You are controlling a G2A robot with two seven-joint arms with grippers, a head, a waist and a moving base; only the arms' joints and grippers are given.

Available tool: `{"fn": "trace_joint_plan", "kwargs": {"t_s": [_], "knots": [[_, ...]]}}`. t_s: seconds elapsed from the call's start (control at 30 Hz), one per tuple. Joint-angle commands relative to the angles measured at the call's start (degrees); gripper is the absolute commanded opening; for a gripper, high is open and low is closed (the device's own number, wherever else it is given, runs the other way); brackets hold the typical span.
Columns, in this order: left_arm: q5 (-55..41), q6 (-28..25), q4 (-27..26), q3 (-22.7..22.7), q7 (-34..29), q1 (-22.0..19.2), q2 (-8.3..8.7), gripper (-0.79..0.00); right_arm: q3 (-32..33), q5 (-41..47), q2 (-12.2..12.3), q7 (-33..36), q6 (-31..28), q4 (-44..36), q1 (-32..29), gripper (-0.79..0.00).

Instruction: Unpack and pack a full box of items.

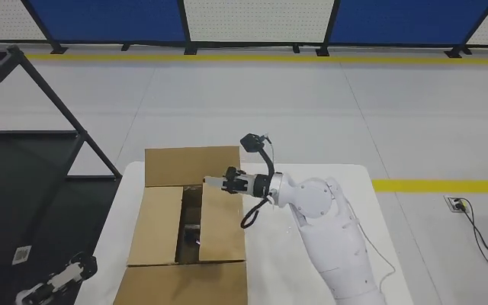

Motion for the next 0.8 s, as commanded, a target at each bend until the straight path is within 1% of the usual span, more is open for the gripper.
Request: {"fn": "trace_joint_plan", "kwargs": {"t_s": [0.0,0.07,0.13,0.17,0.2,0.23,0.53,0.6,0.7,0.77], "knots": [[-3.58,1.59,2.09,-0.48,-4.34,-0.04,0.33,0.000,0.81,1.60,0.18,-2.92,-3.51,5.39,1.93,0.000],[-6.66,3.53,3.81,-0.77,-8.11,-0.16,0.66,0.000,1.58,0.63,0.52,-6.29,-6.16,10.77,4.36,0.000],[-8.95,6.32,5.43,-0.68,-11.59,0.05,0.95,0.000,1.63,2.17,0.50,-8.13,-7.69,15.20,6.31,0.000],[-8.75,7.86,5.85,-0.72,-13.69,0.12,1.21,0.000,1.63,2.17,0.50,-8.13,-7.69,15.20,6.31,0.000],[-6.20,8.81,6.11,-0.98,-15.88,0.44,1.57,0.000,1.63,2.17,0.50,-8.13,-7.69,15.20,6.31,0.000],[-4.33,8.77,6.19,-1.45,-16.02,0.44,1.77,0.000,1.63,2.17,0.50,-8.13,-7.69,15.20,6.31,0.000],[-4.33,8.77,6.19,-1.45,-16.02,0.44,1.77,0.000,1.63,2.17,0.50,-8.13,-7.69,15.20,6.31,0.000],[-3.51,9.73,5.67,-0.96,-14.90,0.66,1.78,0.000,1.53,2.69,0.51,-9.53,-6.67,15.87,5.79,0.000],[1.15,10.13,3.84,0.26,-11.84,1.57,1.87,0.000,1.91,3.11,0.74,-12.59,-6.81,20.32,6.96,0.000],[3.32,11.47,3.75,1.23,-12.36,2.05,2.09,0.000,2.04,3.86,0.82,-14.44,-8.75,24.29,8.30,0.000]]}}
